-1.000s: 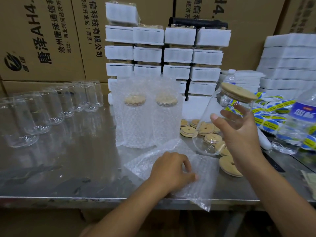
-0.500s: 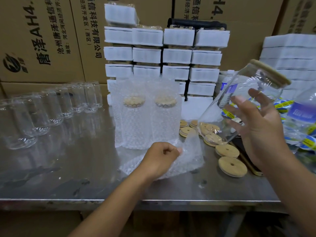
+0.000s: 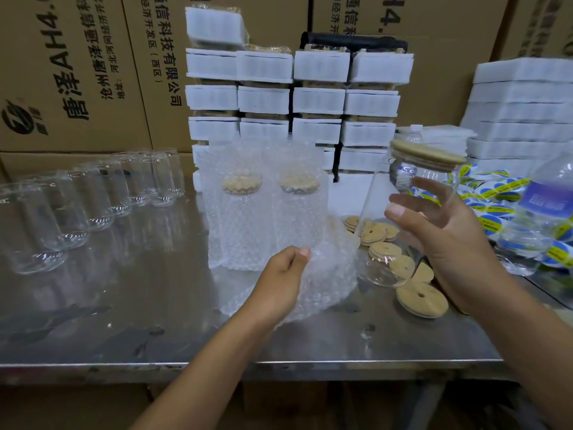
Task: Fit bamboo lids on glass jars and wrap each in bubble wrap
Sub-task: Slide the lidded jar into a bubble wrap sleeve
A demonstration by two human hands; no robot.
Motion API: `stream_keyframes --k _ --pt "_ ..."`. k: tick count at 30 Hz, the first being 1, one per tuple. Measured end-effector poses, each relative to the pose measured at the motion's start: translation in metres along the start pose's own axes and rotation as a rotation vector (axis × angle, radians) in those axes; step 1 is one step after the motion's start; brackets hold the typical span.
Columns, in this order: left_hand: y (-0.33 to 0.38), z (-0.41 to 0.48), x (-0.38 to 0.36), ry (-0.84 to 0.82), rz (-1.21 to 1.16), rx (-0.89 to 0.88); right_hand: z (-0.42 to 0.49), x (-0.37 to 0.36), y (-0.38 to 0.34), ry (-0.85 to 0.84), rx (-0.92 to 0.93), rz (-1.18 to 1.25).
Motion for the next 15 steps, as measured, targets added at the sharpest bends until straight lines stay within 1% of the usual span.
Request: stream_keyframes --k 3,7,11,15 --pt "-0.001 -0.001 -0.007 -0.022 -0.058 0.02 -0.003 -0.011 0.005 0.0 -0.016 0.023" --pt "-0.002 0.0 -0.019 -0.055 -0.159 0.075 -0.005 -0.019 0.016 0.069 -0.032 0.05" --pt "0.004 0.002 -0.012 -0.027 -0.132 -0.013 -0.005 -0.017 0.026 0.126 -0.071 0.085" --pt "0.005 0.003 0.0 -0.007 -0.082 -0.045 -0.006 -0.02 0.032 0.107 -0.098 0.118"
Point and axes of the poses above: each hand's wrist, its own z-axis towards the middle knuckle, its own x-axis out of the back of the hand, y = z × x, the point moved 8 cm from there along z, towards the middle knuckle, and after that the axes turned 1 degree about -y, right-handed, at the moved point
